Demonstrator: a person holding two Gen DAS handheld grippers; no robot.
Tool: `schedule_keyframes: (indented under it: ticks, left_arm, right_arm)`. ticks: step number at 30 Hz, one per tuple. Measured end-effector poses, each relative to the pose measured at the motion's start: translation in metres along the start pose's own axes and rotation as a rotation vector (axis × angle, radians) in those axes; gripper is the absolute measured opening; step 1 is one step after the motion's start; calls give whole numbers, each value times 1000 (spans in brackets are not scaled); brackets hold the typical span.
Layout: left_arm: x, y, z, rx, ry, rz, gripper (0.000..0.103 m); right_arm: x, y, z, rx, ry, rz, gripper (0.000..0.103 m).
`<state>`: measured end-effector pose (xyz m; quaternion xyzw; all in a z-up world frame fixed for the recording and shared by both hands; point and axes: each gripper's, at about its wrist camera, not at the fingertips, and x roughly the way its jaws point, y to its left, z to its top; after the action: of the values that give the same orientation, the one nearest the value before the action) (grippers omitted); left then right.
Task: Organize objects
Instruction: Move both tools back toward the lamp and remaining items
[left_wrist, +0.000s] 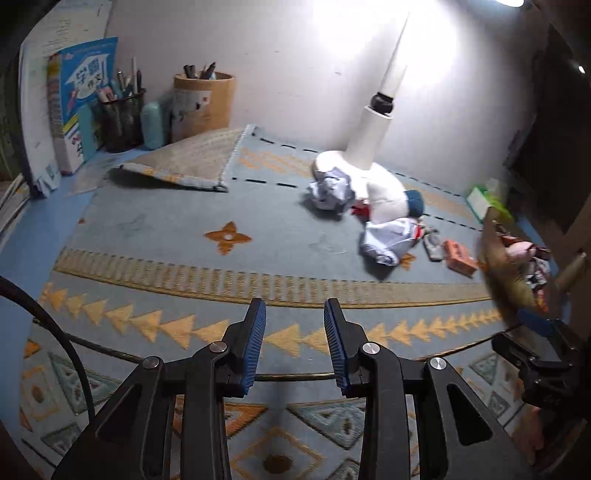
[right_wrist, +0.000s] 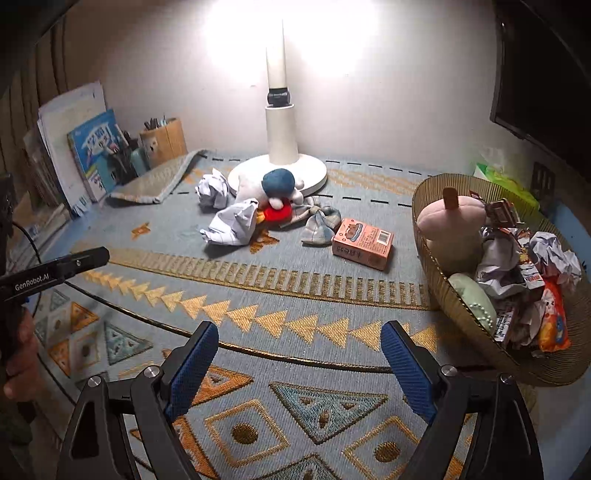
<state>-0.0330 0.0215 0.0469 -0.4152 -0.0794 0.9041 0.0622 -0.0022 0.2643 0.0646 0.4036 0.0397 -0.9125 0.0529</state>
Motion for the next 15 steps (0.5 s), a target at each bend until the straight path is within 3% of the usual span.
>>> schedule_keyframes:
  ticks: [2, 5, 10, 11, 12, 13, 14, 15]
  left_arm:
    - [14, 7, -2, -20, 32, 22, 30]
    - [27, 19, -9, -61, 96, -8, 29]
    - [22, 13, -16, -33, 57, 11, 35]
    - [22, 11, -16, -31, 55, -3, 44]
    - [21, 9, -17, -33, 57, -44, 65]
    - [21, 6, -18, -31, 61, -110, 78]
    - [22, 2, -19, -25, 79, -160, 103]
    - [21, -2, -21, -17, 75, -141, 102]
  right_arm:
    - [14, -3, 1, 17, 32, -11, 89]
    - [26, -14, -2, 72, 59, 12, 89]
    - [43, -22, -8, 126, 128, 22, 89]
    - [43, -21, -8, 118, 126, 13, 89]
    - [44, -19, -8, 106, 130, 9, 90]
    - [44, -16, -9, 88, 136, 5, 95]
    - [46, -13, -9, 67, 146, -5, 96]
    - [47, -10, -9, 49, 148, -17, 98]
